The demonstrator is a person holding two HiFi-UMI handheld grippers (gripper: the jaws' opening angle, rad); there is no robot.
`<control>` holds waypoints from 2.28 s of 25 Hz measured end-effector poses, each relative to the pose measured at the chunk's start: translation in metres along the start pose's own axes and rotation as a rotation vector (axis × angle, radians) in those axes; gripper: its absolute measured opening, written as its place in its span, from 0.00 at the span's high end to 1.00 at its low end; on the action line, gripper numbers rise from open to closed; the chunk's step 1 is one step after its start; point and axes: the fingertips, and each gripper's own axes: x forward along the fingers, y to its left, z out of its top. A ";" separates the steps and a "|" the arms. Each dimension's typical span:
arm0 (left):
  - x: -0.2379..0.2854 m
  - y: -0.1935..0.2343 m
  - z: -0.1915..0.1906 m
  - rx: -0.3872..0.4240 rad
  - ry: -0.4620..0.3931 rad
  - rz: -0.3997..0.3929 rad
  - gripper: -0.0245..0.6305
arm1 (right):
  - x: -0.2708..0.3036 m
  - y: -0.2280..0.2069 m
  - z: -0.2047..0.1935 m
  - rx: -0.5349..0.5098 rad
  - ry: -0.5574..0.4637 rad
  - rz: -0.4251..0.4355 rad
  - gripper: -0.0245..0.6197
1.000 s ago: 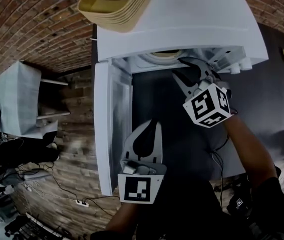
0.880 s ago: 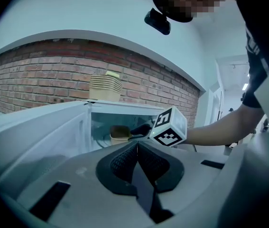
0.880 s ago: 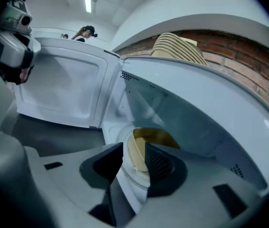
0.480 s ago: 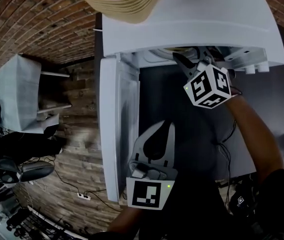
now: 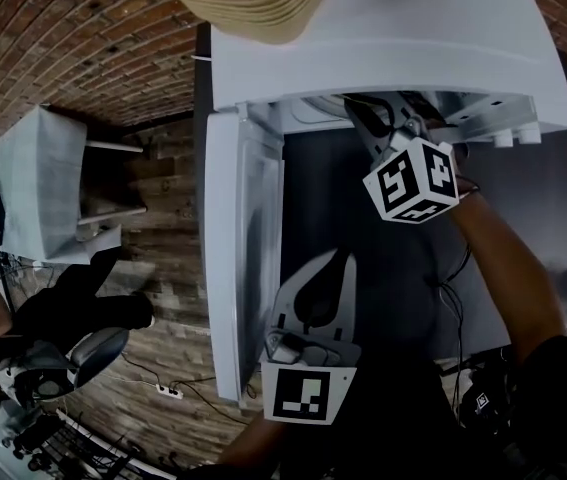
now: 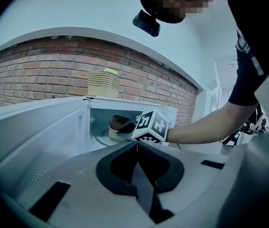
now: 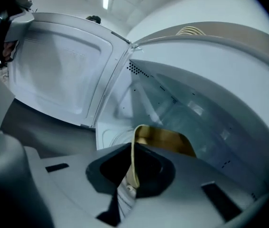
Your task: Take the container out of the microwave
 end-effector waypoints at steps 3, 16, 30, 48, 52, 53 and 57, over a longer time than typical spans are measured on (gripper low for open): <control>-0.004 -0.005 0.001 0.009 -0.003 -0.002 0.95 | -0.007 0.001 0.003 0.014 -0.004 0.003 0.85; -0.035 -0.028 -0.006 0.018 -0.009 0.039 0.95 | -0.048 0.028 0.003 0.056 -0.007 0.059 0.85; -0.073 -0.060 -0.014 -0.005 -0.074 0.095 0.95 | -0.102 0.097 0.004 0.002 0.000 0.172 0.85; -0.085 -0.071 -0.025 -0.019 -0.080 0.117 0.95 | -0.161 0.207 -0.041 0.030 0.092 0.340 0.85; -0.085 -0.069 -0.027 0.005 -0.070 0.123 0.95 | -0.171 0.226 -0.048 0.018 0.107 0.375 0.85; -0.084 -0.068 -0.027 0.010 -0.071 0.124 0.95 | -0.174 0.231 -0.050 -0.003 0.113 0.379 0.85; -0.084 -0.069 -0.027 0.013 -0.069 0.130 0.95 | -0.178 0.244 -0.058 -0.025 0.122 0.393 0.85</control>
